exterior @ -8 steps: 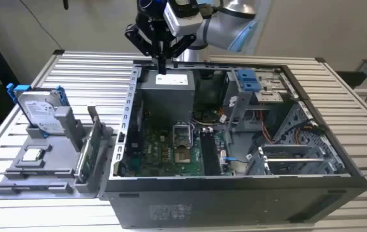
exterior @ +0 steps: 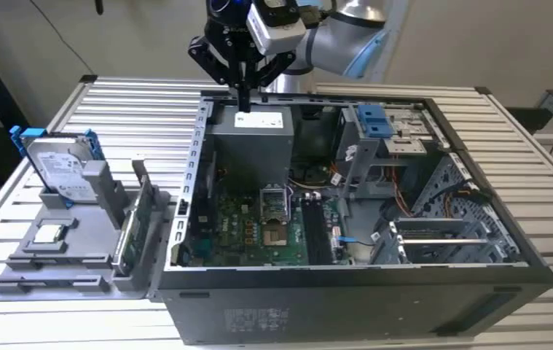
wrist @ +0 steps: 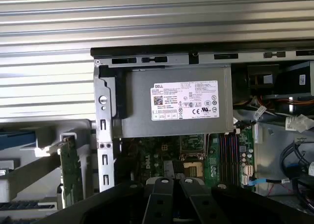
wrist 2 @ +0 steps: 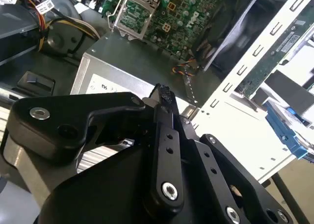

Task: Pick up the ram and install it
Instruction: 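Reach for the ram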

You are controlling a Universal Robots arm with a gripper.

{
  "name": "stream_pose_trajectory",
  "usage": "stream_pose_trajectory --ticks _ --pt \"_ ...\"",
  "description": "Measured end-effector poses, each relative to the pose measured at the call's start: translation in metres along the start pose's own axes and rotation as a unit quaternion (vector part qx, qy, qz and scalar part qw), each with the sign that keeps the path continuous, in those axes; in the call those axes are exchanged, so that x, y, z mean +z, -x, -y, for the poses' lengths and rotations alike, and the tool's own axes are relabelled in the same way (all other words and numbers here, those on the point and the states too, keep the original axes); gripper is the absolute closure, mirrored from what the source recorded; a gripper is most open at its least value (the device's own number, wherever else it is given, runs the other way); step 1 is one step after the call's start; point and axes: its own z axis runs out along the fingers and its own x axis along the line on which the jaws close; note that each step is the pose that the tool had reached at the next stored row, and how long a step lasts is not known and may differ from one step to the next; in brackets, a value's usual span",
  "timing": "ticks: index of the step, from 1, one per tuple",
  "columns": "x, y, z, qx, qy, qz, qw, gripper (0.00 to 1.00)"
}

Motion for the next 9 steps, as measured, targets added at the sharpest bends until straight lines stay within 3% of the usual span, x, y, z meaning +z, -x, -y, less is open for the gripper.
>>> stream_pose_trajectory --ticks 5,9 --pt "0.0 -0.0019 0.0001 0.0 0.0 0.0 1.0 0.89" --pt "-0.0002 -0.0074 0.0005 0.0 0.0 0.0 1.0 0.89"
